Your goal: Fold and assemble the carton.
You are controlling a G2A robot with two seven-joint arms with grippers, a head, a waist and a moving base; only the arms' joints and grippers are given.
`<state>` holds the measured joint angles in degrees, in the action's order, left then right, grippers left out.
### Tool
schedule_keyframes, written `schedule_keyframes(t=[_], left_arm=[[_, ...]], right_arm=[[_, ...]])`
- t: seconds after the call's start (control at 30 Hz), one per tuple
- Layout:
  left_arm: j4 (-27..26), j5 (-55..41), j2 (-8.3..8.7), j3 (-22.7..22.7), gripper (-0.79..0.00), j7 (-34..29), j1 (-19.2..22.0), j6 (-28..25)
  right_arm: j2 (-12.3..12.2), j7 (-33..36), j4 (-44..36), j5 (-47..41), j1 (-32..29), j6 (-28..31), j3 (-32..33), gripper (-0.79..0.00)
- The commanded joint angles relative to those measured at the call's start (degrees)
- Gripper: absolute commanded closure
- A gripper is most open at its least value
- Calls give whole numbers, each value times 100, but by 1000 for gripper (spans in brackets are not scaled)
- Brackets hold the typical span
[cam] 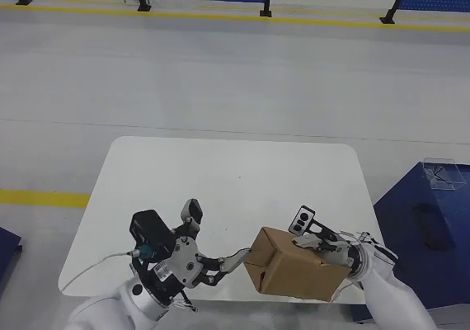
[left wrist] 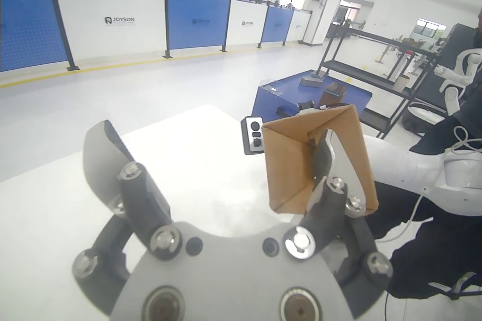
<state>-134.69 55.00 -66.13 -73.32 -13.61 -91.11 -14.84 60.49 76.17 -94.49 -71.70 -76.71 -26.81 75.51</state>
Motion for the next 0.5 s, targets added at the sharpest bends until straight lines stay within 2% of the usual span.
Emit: schedule_keyframes(t=[0.0,0.1,0.37,0.4,0.47], left_arm=[[4,-83,22,-290,-785,155,-235,-74],[4,-167,47,-549,-785,351,-541,-267],[4,-167,47,-549,-785,351,-541,-267],[4,-167,47,-549,-785,351,-541,-267],[4,-167,47,-549,-785,351,-541,-267]], right_arm=[[1,8,-1,-1,0,5,-2,0],[1,8,-1,-1,0,5,-2,0],[1,8,-1,-1,0,5,-2,0],[1,-195,-72,29,15,20,21,0],[9,-994,-211,-376,85,-413,110,0]])
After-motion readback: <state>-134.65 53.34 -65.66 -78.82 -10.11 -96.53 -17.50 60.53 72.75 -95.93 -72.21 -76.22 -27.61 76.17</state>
